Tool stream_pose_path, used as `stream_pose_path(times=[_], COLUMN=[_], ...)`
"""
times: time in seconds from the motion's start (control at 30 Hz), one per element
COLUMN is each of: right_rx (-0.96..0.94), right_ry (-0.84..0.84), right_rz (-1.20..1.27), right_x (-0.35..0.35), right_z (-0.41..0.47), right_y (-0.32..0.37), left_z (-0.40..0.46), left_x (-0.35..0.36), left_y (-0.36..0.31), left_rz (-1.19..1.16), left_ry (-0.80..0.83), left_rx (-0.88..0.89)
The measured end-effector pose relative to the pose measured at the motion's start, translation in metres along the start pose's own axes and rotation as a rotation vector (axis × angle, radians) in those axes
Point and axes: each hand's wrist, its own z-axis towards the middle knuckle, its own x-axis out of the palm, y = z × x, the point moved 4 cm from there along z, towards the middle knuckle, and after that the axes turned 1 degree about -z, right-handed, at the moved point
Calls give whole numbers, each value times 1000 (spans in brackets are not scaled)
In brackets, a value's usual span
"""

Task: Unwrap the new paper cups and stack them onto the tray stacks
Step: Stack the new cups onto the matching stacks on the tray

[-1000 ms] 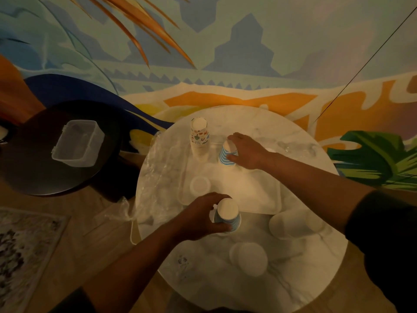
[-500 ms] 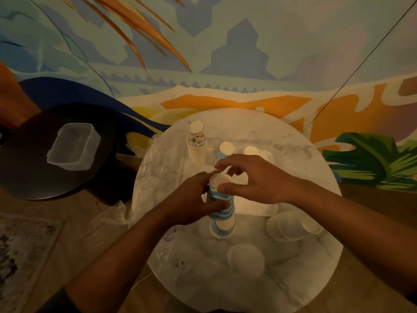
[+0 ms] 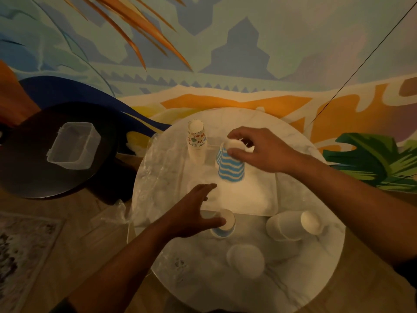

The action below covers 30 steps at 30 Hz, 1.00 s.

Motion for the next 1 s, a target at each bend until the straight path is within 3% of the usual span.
stream_pose_path(times=[0.27,0.67,0.83,1.0], right_rx=[79,227,162,188], right_ry=[-67,154,130,323], right_rz=[-190,-235,-251,-398], right_x=[22,81,67,40], right_z=[59,66,53,11], right_y=[-61,-99,-77,-51], left_z=[-9,-9,-8,-2], left_x=[44,35,13,-31], left_y=[9,3,-10,-35], left_rz=[69,-165,-222,-301], left_ry=[139,-76,-114,-172], left_rx=[151,127,151,207])
